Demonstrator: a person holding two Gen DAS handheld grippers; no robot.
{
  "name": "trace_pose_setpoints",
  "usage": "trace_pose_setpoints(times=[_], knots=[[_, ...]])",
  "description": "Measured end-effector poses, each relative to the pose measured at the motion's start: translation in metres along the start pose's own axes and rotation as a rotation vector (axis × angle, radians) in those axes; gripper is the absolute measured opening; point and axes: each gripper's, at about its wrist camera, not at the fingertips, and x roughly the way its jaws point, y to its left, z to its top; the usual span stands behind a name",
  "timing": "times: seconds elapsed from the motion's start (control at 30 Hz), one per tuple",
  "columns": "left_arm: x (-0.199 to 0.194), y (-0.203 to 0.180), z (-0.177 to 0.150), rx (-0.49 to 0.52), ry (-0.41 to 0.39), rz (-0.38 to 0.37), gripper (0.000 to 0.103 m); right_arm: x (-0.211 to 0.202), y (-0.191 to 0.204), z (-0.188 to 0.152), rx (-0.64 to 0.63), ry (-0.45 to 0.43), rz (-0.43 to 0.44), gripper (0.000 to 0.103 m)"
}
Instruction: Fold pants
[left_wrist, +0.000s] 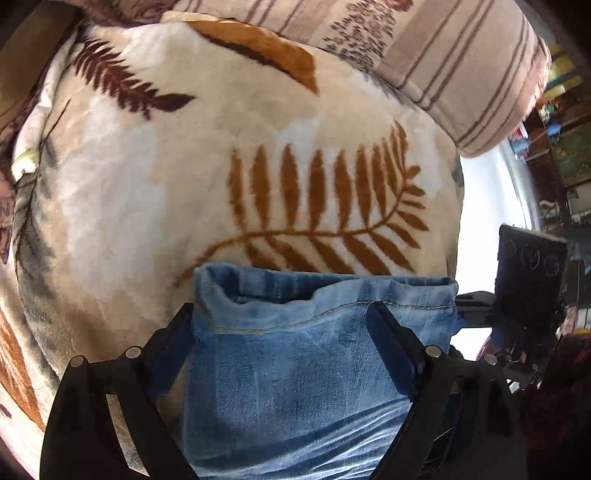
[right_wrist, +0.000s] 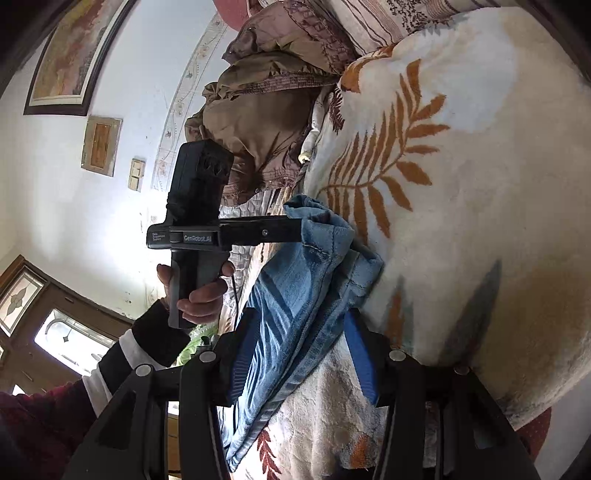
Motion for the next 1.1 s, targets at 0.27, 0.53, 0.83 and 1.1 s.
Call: trace_pose_setpoints(times=[0.27, 0.53, 0.83, 1.1], knots=[[-0.001, 0.004, 0.005, -0.112, -0.066, -0.006, 0.071, 0.009, -0.019, 0.005, 0.109, -0.007, 0.107, 0.025], [-0.001, -0.024, -0.02, -0.187, -0.151, 0.07, 0.047, 0.018, -0.003, 0.004, 0.056, -0.023, -0.022, 0.026], [-0.048, -0.047, -0.08, -0.374, -0.319, -0.04, 0.015, -0.005, 0.048, 0.002, -0.138, -0.037, 0.028, 0.005], [-0.116, -0.023, -0.177, -0.518, -0.452, -0.002, 0.016, 0.011, 0.122, -0.019, -0.387, 0.05, 0.038, 0.005]])
